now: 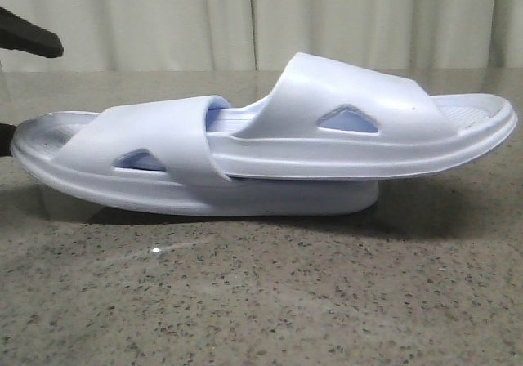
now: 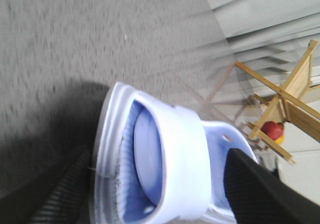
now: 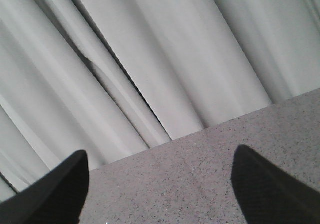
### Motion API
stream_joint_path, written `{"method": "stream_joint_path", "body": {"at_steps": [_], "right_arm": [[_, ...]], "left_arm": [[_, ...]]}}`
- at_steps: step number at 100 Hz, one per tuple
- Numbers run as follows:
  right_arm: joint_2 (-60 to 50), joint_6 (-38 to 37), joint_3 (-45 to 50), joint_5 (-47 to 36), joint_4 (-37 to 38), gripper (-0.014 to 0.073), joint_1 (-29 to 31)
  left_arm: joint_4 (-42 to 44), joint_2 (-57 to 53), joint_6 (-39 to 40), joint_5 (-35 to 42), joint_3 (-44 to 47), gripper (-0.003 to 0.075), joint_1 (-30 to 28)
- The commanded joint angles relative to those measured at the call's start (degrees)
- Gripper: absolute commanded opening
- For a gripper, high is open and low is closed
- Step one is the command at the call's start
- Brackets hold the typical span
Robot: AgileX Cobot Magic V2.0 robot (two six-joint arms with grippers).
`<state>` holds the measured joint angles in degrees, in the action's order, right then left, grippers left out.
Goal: Insert blue slippers together front up
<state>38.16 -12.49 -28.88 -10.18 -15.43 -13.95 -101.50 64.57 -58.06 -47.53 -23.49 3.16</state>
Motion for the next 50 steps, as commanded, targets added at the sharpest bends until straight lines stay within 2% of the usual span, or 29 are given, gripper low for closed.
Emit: {"method": "stream_joint_path", "body": {"at_steps": [1,29,50], "right_arm": [[-0.2,0.4,-2.0,-4.2,0.9,0.0514,0.5],[-0.2,0.4,-2.0,-4.2,1.6,0.0514,0.5],[-0.2,3.5,-2.0,-4.2,9.2,0.0514,0.5]], "left_arm": [[-5.1,-0.6,-3.8,-0.4,-3.2,0.0501,-0.6],[-5.0,-0.6,-15.4,7.7,-7.9,0.0501,-1.3],[-4.6,-3.0,-23.8,10.9,-8.7,0.0499,-1.3]]}}
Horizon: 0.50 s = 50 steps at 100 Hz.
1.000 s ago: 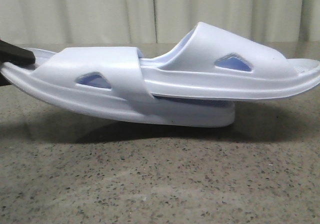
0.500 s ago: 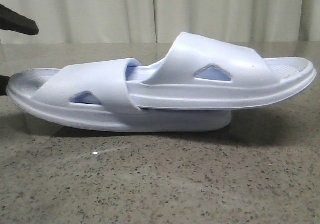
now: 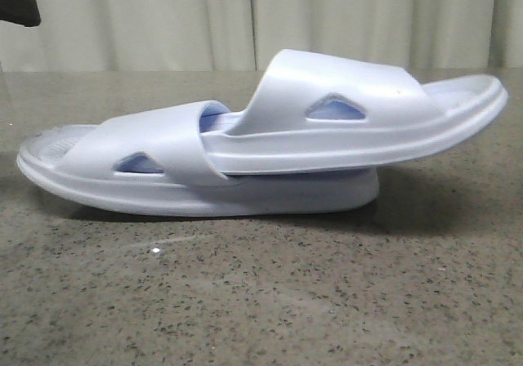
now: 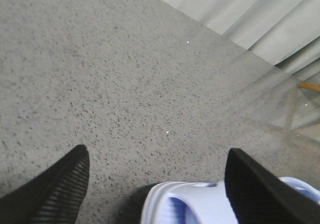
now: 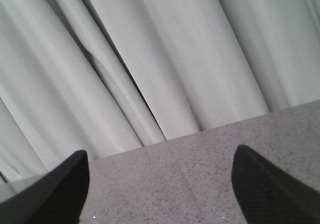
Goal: Insert blue slippers together front up
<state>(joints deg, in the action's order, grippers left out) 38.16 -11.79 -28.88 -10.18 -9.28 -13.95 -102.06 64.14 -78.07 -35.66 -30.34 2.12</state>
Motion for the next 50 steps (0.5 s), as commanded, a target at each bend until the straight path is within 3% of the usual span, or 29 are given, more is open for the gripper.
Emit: {"method": "stream_joint_path", "body": {"at_steps": [1,22,50], "right_arm": [[-0.2,3.2,-2.0,-4.2,3.0,0.0514,0.5],[-0.2,15.5,-2.0,-4.2,3.0,0.0514,0.5],[-3.2,27.0,-2.1,-3.7,2.9,0.0514,0.6]], "left_arm": [[-4.0,-2.8,-4.4,-0.7,-1.8,0.0499,-0.2],[-2.3,-12.1,-10.7,4.9,-1.8,0.0499,-0.2],[5.5,-28.2,-10.6,14.2,-1.2,0.0499,-0.2]]}}
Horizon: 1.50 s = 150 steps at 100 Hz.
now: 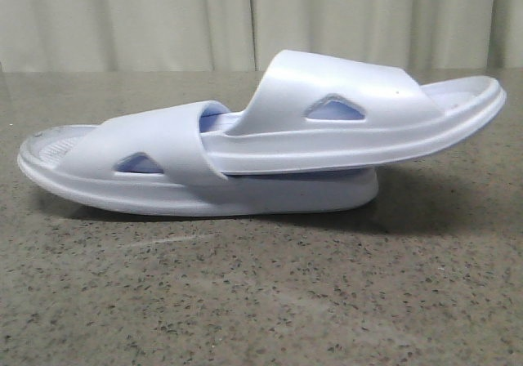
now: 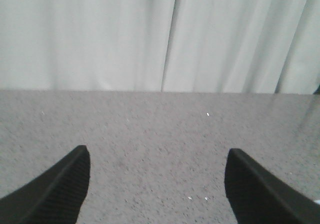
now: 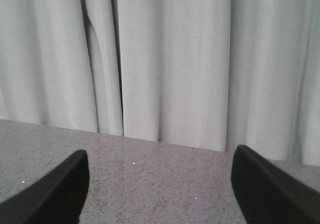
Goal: Insert blue slippers together front up
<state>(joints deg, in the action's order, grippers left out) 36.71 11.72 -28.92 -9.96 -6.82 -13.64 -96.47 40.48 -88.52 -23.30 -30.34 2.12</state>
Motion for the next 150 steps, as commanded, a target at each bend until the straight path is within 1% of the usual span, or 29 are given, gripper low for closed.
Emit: {"method": "stream_joint_path", "body": {"at_steps": [1,8,27,37,49,58,66,87,96,101,108,113,115,125,134,150], "right_arm": [[-2.2,3.7,-2.0,-3.8,0.5,0.0514,0.3],[-4.3,4.3,-2.0,-1.9,0.5,0.0514,0.3],[-10.8,6.2,-2.0,8.4,0.6,0.0514,0.7],[-14.0,6.2,-1.9,13.1,0.6,0.0514,3.6],[-17.1,6.2,-1.9,18.6,0.7,0.0514,9.0],[-18.8,6.2,-1.7,22.2,0.7,0.0507,11.9],[-19.9,6.2,-0.6,23.5,0.7,0.0507,13.1],[-20.9,6.2,2.0,23.3,0.7,0.0506,13.1],[-20.9,6.2,2.0,22.4,0.7,0.05,13.1],[-20.9,6.2,2.0,21.9,0.7,0.0469,13.1],[-20.9,6.2,2.0,21.4,0.7,0.0383,13.1],[-20.9,6.2,2.0,21.3,0.7,0.0286,13.1],[-20.9,6.2,2.0,21.3,0.7,0.026,13.1],[-20.9,6.2,2.0,21.4,0.7,0.005,13.1],[-20.9,6.2,2.0,21.4,0.6,-0.0108,13.1],[-20.9,6.2,2.0,22.0,-0.3,-0.0107,13.1]], "left_arm": [[0.1,-5.3,-0.2,2.1,-1.2,0.0499,-0.2],[1.9,-8.8,0.1,3.6,-0.9,0.0499,-0.2],[3.4,-15.7,0.2,4.4,2.5,0.0499,-0.2],[3.5,-18.3,0.2,5.6,6.0,0.0499,-0.2],[3.5,-21.1,0.2,6.8,10.4,0.0499,-0.2],[3.5,-22.4,0.2,7.0,12.8,0.0499,-0.2],[3.5,-22.6,0.2,6.9,14.2,0.0499,-0.2],[3.5,-22.6,0.2,6.8,15.0,0.0494,-0.2],[3.5,-22.6,0.2,6.9,15.0,0.0439,-0.2],[3.5,-22.6,0.2,6.9,15.0,0.0385,-0.2],[3.5,-22.6,0.2,7.0,15.0,0.0287,-0.2],[3.5,-22.6,0.2,7.0,15.0,0.0201,-0.2],[3.5,-22.6,0.2,7.0,15.0,0.0179,-0.2],[3.5,-22.6,0.2,7.0,15.0,0.0018,-0.2],[3.5,-22.6,0.2,7.0,15.0,0.0016,-0.2],[3.5,-22.6,0.2,6.7,15.0,0.0016,-0.2]]}}
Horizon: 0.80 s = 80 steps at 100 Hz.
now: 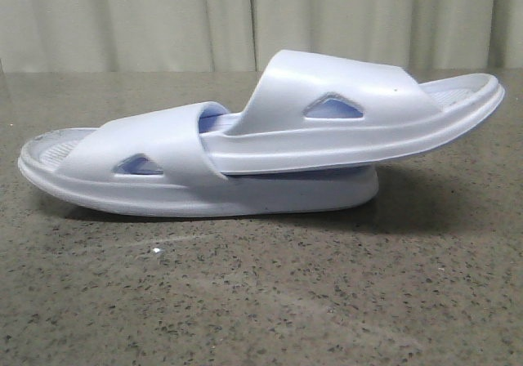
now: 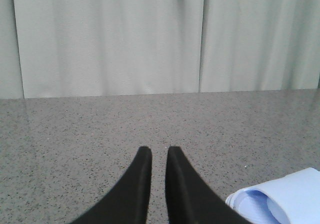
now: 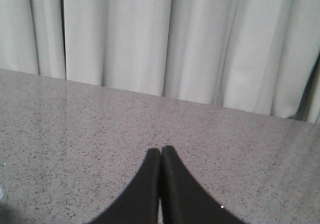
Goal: Insert blue slippers together front up
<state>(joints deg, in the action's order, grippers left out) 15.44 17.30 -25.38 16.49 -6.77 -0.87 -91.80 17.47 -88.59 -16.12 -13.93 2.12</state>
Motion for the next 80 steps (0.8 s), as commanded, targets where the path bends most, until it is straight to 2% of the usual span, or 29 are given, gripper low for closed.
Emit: {"method": "stream_joint_path", "body": {"at_steps": [1,80], "right_arm": [[0.3,0.7,-1.5,-4.5,-0.3,-0.0107,0.3],[0.3,0.7,-1.5,-4.5,-0.3,-0.0107,0.3]], "left_arm": [[-1.2,0.4,0.3,-0.5,-1.4,0.0016,-0.2],[-1.2,0.2,0.3,0.7,-0.8,0.0016,-0.2]]}}
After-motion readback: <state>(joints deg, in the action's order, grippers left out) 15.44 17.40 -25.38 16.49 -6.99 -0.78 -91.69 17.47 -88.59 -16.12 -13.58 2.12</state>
